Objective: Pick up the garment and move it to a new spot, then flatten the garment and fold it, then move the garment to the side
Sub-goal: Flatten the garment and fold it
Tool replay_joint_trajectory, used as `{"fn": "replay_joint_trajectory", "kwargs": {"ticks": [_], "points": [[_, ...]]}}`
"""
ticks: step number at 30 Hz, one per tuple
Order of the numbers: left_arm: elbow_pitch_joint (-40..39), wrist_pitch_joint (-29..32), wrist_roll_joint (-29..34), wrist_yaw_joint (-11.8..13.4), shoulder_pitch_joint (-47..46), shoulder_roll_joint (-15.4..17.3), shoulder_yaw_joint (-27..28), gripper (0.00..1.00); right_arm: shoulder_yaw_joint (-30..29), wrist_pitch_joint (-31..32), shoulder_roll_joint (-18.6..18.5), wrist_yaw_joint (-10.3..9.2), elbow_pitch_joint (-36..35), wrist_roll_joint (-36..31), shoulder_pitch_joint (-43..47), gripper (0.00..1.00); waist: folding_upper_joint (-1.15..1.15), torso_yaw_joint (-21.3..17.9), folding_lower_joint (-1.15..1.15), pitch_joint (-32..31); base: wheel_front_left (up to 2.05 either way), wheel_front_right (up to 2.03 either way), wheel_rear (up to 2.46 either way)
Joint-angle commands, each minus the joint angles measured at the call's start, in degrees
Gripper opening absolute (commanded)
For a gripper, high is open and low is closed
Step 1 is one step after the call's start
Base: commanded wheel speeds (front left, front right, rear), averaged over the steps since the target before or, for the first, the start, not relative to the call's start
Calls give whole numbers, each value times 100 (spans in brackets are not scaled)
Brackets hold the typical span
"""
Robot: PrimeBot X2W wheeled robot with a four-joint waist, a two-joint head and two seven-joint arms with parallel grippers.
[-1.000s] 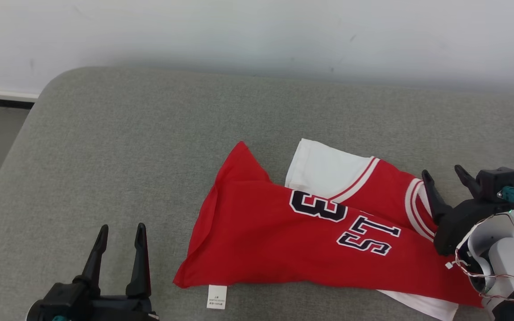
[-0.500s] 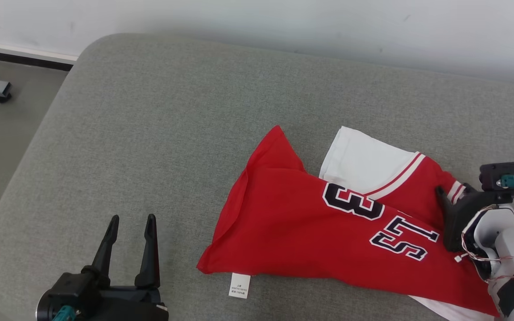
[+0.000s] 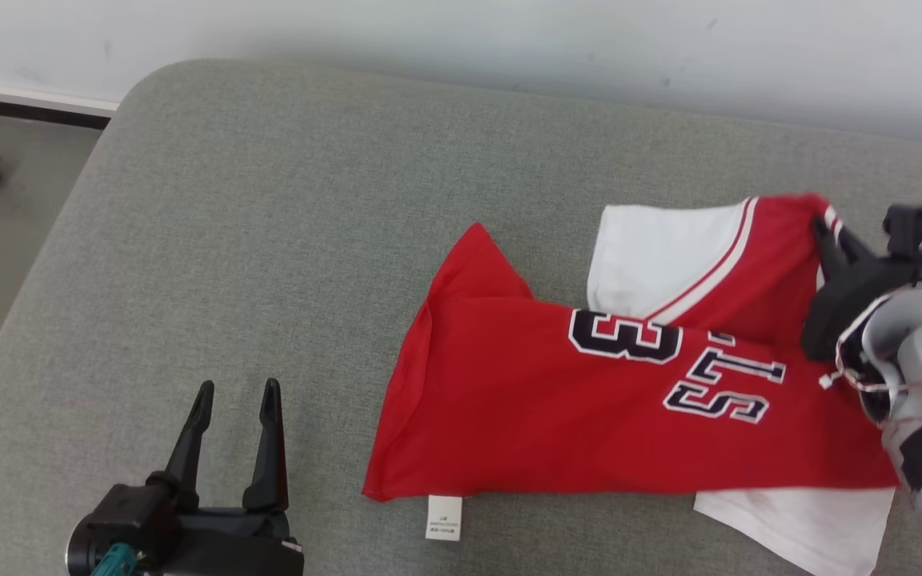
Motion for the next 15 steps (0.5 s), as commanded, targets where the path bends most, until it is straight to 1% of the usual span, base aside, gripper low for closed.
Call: {"fn": "replay_joint_trajectory", "kwargs": {"ticks": [1, 7, 12, 13, 14, 15], "points": [[-3, -17, 25, 5, -79, -17, -4, 100, -17, -133, -44, -16, 6, -55, -184, 0, -1, 11, 0, 14, 0, 0, 0], [26, -17, -31, 6, -105, -22, -63, 100, -255, -481, 37, -15, 373, -257, -832, 0, -1, 98, 0, 85, 0, 0, 0], [68, -17, -57, 6, -166, -22, -118, 100, -508, -759, 171, -15, 1015, -591, -1200, 0, -1, 180, 0, 131, 0, 0, 0], [75, -17, -63, 6, -175, -23, -120, 100, -542, -798, 182, -15, 1123, -671, -1265, 71, -1, 187, 0, 132, 0, 0, 0], [79, -17, -66, 6, -177, -24, -122, 100, -578, -829, 199, -15, 1226, -736, -1316, 100, -1, 190, 0, 128, 0, 0, 0], [84, -17, -69, 6, -177, -25, -123, 100, -611, -882, 223, -15, 1312, -779, -1346, 100, -1, 186, 0, 120, 0, 0, 0]]}}
